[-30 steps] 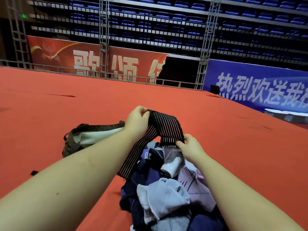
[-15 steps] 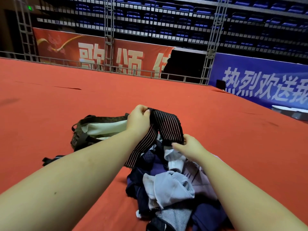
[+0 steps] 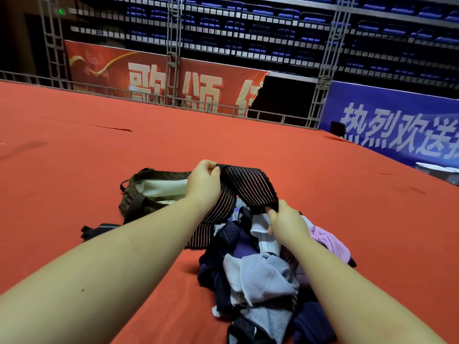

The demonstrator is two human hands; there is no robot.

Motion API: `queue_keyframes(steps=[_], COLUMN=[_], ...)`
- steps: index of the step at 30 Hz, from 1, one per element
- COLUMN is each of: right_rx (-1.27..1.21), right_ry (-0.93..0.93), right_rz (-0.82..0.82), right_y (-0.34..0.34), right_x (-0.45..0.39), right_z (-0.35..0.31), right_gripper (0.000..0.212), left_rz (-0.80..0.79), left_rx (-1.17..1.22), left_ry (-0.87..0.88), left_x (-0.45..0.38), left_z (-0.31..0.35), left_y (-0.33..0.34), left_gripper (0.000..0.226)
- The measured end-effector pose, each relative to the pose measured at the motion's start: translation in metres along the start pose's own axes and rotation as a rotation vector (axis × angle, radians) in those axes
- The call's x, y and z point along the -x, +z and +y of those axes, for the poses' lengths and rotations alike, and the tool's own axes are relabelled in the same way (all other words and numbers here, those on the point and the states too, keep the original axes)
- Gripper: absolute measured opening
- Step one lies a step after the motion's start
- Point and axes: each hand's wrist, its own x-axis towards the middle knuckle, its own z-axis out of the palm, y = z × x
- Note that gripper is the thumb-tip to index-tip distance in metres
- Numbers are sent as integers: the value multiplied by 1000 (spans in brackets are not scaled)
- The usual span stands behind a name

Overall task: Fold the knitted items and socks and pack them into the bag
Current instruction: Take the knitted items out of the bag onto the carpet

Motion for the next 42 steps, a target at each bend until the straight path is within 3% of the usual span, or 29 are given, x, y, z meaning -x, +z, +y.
queue_keyframes(steps=[3,8,14,17,21,26,30,36,42], right_rx=[-39,-256,-336,-398,-610,-311,-309,-496,-372], right_ry=[-35,-101,-36,-32,60,53,37,-32,-37], right_rz=[64,121,12,69,-25,-53,-145,-249,-120], right_y=[-6,-18,-16,-18,-16,-4,-9,-21,-4], right_x=[4,16,24,33,40,38,45,64,73], right_z=[-5,-24,-43,-47,-54,-49,-55,-71,-72], right_gripper=[15,22,15,14,14,35,33,31,27], left_rz=[20,74,64,32,15,25,61,90,100], left_rx=[3,19,24,-3,-24,-18,-40,-40,-88], left_ry=[-3,-19,-28,-53,-54,-76,-101,-126,-178], left_x=[1,5,25,37,49,57,55,58,75], left_z=[-3,-7,-9,-17,-29,-38,-42,-48,-71], left_y=[-11,-32,-54,-61,-68,-70,-76,-84,-98], left_gripper=[19,19,19,17,19,24,24,24,21])
